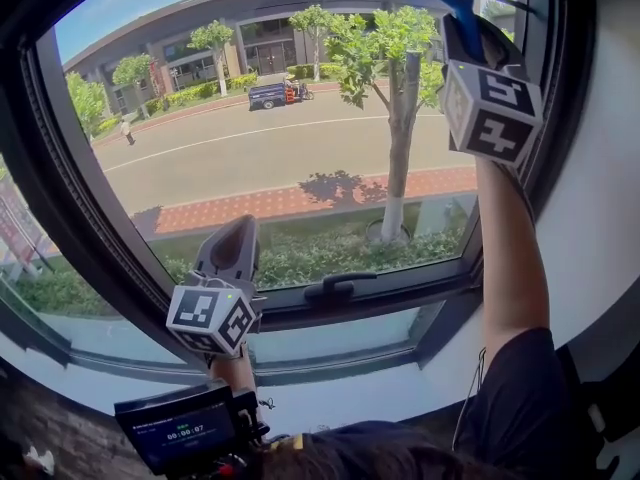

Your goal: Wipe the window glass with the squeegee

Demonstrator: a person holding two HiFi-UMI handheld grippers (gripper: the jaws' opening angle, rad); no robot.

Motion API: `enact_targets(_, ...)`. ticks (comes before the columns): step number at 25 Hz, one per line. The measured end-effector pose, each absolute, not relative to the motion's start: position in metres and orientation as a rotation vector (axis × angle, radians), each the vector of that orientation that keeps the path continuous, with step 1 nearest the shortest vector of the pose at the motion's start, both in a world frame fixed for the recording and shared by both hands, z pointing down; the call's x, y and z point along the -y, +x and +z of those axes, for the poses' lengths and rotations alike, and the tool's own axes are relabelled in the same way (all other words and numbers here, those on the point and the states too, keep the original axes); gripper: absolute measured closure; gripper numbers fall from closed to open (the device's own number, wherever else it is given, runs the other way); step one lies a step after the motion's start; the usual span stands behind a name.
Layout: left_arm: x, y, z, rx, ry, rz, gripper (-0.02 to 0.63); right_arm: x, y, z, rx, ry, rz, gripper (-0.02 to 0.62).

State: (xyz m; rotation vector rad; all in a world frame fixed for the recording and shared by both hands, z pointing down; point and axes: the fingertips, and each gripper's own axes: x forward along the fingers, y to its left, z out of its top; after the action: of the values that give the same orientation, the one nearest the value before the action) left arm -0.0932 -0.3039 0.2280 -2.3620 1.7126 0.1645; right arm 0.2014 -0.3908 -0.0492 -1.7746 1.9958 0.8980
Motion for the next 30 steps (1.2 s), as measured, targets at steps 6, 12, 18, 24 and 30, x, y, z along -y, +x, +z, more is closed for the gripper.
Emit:
enact_targets(6, 0.303, -0.091, 0.228, -1.703, -2.368, 0.153, 0.604, 0.392, 0.201, -0.036, -2.006, -1.783, 0.889, 0.453)
enact_targets(12, 0.304, -0.089, 0.234, -1.710, -2.384, 0.150, 0.604, 0.393, 0.202, -0.016, -2.018, -1.783, 0.877, 0.453)
enact_targets(18, 0.304, -0.093, 0.243, -1.720, -2.383, 0.147, 0.604, 0.392, 0.202, 0.011, -2.032, -1.800, 0.877, 0.453)
enact_targets(24, 0.304, -0.093, 0.247, -1.726, -2.393, 0.138, 0.604, 0.392, 0.202, 0.032, -2.040, -1.807, 0.859, 0.453)
enact_targets(30, 0.303, -0.088, 0.246, -1.712, -2.415, 0.134, 0.604, 0.392, 0.202, 0.052, -2.063, -1.813, 0.835, 0.453)
